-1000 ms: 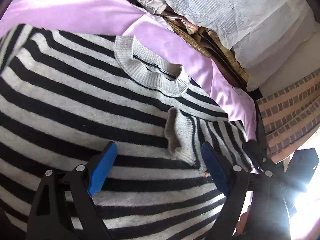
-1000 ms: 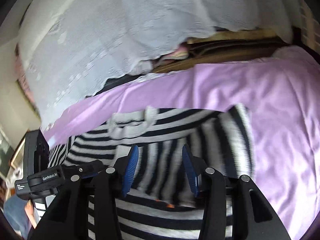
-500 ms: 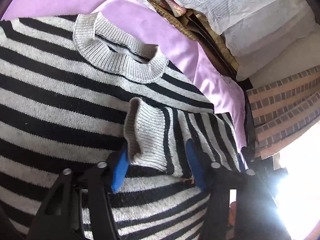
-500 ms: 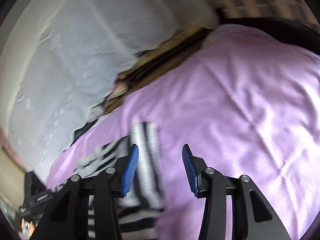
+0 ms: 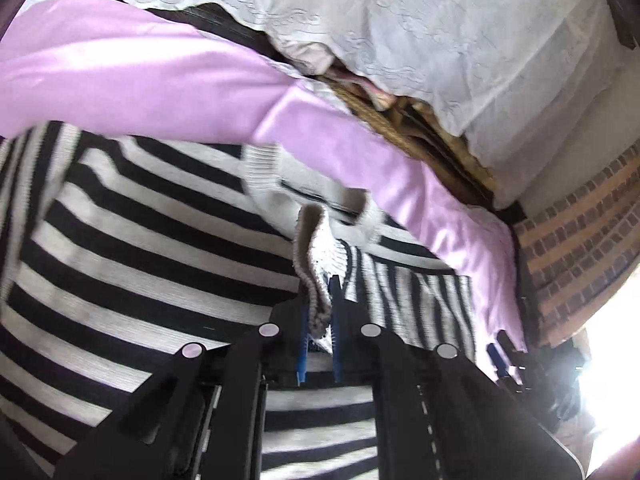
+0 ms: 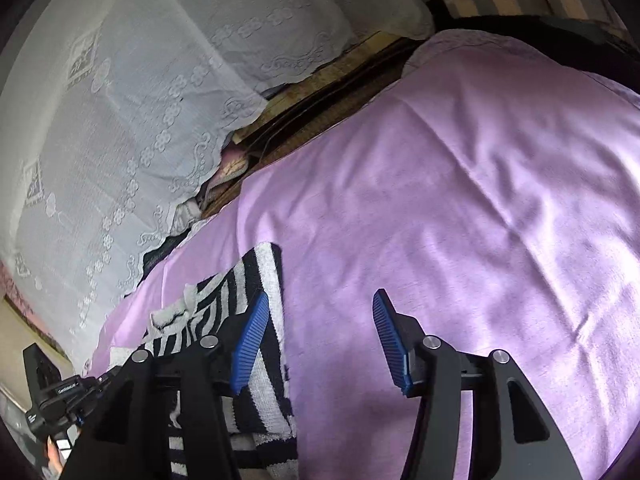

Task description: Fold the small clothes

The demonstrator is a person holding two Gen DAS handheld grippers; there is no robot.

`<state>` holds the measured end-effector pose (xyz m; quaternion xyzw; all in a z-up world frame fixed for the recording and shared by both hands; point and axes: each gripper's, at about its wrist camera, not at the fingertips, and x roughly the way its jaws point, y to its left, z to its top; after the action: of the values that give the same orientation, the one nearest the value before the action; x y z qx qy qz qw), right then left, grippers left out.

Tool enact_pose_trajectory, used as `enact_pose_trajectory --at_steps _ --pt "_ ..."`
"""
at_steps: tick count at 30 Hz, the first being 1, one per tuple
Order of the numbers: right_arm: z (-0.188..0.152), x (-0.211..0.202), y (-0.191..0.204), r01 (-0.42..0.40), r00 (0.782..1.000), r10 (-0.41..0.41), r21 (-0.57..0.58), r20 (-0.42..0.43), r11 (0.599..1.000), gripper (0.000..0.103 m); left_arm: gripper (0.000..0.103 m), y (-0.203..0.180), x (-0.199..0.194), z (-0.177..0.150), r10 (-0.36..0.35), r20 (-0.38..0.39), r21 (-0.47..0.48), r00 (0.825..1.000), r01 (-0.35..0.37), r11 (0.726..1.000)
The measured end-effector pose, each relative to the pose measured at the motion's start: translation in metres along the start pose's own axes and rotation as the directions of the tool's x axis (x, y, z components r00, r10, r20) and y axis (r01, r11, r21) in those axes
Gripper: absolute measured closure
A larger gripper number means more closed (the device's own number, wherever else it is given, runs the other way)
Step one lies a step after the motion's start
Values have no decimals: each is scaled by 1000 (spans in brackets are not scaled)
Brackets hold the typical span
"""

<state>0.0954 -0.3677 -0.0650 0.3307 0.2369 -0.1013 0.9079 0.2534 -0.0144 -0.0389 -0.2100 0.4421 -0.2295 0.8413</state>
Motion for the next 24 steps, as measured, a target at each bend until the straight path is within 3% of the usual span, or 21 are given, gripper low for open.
enact_pose_trajectory --at_steps 2,6,9,10,12,13,17,20,24 --pt "-2 0 16 4 1000 -4 -64 -9 998 48 95 9 6 1 36 -8 2 999 -36 999" --pt "-6 9 49 87 996 -93 -224 -16 971 49 94 14 22 -4 88 -34 21 996 -87 996" --pt "-12 37 48 197 966 -234 -275 -107 941 58 94 19 25 -6 98 -37 19 994 -97 995" --pt "-12 47 38 195 958 -238 -241 -159 951 58 93 20 25 -7 93 -39 13 995 -93 996" --pt "-6 49 23 150 963 -182 -163 -199 975 59 90 23 26 -9 98 -47 7 994 -98 995" --pt "-5 48 22 158 962 -190 -171 -194 973 60 89 24 29 -10 113 -55 12 992 -112 994" --pt "-5 24 34 180 976 -199 -192 -85 965 61 86 18 25 -14 156 -39 46 987 -154 987" --pt "-3 6 55 92 994 -105 -246 -38 965 61 68 9 2 -17 176 23 76 984 -177 981" --pt "-18 12 77 24 991 -66 -328 -118 944 61 56 5 -13 -14 172 78 85 982 -178 980"
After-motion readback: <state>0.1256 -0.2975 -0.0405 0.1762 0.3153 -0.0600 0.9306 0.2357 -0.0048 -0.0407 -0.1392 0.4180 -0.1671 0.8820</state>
